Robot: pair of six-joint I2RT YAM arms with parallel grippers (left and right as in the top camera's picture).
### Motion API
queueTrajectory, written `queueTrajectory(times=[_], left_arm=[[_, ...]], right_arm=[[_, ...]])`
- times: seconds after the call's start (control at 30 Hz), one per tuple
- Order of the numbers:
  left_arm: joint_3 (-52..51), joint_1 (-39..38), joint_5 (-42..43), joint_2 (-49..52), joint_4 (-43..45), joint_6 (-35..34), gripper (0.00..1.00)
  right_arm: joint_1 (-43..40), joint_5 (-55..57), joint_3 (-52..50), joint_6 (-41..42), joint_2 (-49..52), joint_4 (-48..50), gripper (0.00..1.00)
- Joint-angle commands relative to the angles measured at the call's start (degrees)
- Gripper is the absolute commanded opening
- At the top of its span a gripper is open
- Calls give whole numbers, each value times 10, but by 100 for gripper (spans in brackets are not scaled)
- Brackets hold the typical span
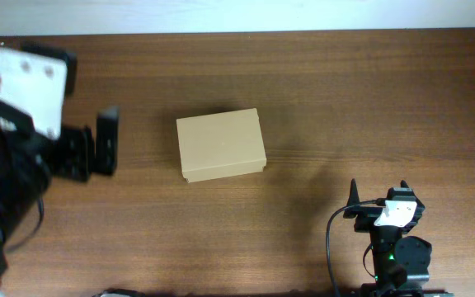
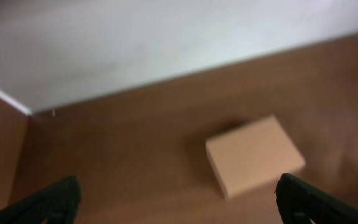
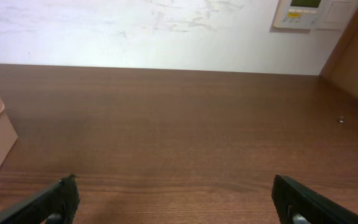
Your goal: Pack container
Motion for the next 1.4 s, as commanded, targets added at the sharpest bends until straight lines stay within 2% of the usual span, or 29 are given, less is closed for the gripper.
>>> queueTrajectory(times=[0.0,0.07,0.13,0.37,0.53,0.67,0.83,1.0,1.37], left_arm=[[-125,3,-6,-96,-3,1,100],[-225,3,-12,-161,0,9,100],[-325,3,-40,-230,49,23,100],[-675,3,-49,-495,476,23,100],[-883,3,-49,-652,681,22,100],[-997,3,-49,-718,797,22,100],[-1122,14,-49,-751,942,22,100],[-1209,58,-49,-751,1018,22,100],[-1326,72,-49,-793,1047,22,100]], right_arm=[[-3,-1,-7,4,-7,4,99],[-3,-1,-7,4,-7,4,99],[-3,-1,-7,4,-7,4,99],[-3,-1,-7,4,-7,4,99],[-3,-1,-7,4,-7,4,99],[-3,-2,-7,4,-7,4,99],[-3,-1,-7,4,-7,4,99],[-3,-1,-7,4,-7,4,99],[-3,-1,-7,4,-7,4,99]])
